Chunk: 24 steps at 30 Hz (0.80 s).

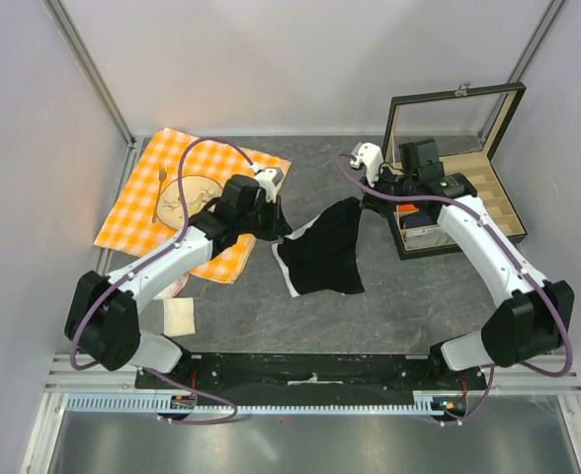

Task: Roll the underwear
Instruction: Flatten out the underwear at the center of the board.

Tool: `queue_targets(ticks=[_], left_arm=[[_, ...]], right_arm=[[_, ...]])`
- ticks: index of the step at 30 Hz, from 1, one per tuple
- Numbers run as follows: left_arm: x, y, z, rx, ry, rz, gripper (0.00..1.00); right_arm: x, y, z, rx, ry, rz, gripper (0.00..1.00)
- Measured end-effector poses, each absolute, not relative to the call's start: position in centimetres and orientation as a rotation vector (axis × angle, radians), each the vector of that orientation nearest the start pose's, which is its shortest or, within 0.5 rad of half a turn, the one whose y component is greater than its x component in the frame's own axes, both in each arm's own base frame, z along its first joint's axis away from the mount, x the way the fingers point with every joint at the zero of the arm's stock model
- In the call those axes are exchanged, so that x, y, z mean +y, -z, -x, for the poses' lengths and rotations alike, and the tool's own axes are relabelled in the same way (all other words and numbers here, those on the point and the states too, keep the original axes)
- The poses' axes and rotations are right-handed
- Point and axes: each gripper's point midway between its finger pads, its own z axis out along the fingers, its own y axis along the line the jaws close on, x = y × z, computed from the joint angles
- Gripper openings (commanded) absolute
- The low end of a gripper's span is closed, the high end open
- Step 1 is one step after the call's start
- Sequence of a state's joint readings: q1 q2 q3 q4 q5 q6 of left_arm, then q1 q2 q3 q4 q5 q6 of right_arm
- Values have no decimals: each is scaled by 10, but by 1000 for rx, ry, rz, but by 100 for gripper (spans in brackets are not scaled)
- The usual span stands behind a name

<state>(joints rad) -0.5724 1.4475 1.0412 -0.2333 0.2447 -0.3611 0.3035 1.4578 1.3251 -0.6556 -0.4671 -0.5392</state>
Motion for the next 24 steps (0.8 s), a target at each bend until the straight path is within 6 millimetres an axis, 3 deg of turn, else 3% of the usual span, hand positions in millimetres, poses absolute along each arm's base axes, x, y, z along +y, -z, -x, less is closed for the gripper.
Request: queue_targets(ticks=[4, 8, 10, 14, 17, 18, 21, 24], left_arm=[[-259, -162, -298, 2260, 777, -381, 2], [-253, -150, -271, 2286, 842, -388, 2], [-252, -136, -250, 2329, 893, -393, 2], [-260, -93, -195, 2470, 992, -438, 9], [-263, -66, -153, 2574, 1035, -483, 25], [-263, -59, -142, 2607, 1043, -493, 37], [-260, -51, -125, 2658, 1045, -485, 54], [-258, -66, -130, 2601, 1039, -460, 60]], right_arm=[[176, -234, -334, 1909, -465, 1168, 6], [181, -236, -312, 1878, -540, 1243, 6], [181, -222, -294, 1879, -582, 1304, 6], [167, -164, -240, 1965, -657, 1456, 6], [151, -120, -199, 2055, -698, 1563, 6], [146, -112, -191, 2074, -704, 1583, 6], [134, -91, -175, 2107, -688, 1640, 6], [131, -85, -172, 2109, -674, 1665, 6]])
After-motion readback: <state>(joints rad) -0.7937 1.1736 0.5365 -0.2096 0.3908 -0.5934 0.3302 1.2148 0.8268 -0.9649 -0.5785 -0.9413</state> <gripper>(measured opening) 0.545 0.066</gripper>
